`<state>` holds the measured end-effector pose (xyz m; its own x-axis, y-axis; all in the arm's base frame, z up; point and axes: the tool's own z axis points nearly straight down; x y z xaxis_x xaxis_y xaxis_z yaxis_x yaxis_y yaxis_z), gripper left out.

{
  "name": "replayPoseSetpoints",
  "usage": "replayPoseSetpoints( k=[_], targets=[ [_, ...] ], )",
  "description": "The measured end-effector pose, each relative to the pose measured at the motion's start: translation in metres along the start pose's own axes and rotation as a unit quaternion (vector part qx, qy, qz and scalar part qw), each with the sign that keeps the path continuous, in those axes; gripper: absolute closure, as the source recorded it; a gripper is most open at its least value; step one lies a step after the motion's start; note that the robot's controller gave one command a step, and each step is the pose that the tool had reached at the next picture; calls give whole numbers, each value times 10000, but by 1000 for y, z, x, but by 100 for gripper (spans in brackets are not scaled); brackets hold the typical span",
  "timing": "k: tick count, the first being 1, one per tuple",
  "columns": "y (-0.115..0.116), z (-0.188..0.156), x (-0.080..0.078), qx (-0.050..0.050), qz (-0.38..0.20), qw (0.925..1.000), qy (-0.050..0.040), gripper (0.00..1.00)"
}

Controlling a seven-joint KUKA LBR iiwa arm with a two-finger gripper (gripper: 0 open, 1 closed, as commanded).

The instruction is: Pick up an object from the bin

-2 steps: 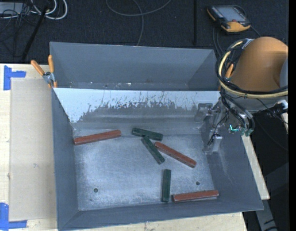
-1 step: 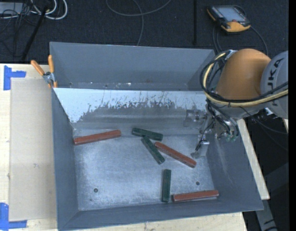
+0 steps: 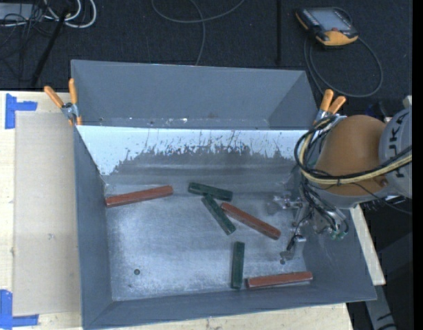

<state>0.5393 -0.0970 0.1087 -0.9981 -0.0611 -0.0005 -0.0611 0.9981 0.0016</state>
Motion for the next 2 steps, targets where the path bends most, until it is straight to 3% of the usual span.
replayPoseSetpoints(
  k=[1, 2],
  targets=[
    [4, 37, 22, 21, -70, 10000, 15, 0],
    [15, 40, 14, 9, -61, 10000, 39, 0]
  ],
)
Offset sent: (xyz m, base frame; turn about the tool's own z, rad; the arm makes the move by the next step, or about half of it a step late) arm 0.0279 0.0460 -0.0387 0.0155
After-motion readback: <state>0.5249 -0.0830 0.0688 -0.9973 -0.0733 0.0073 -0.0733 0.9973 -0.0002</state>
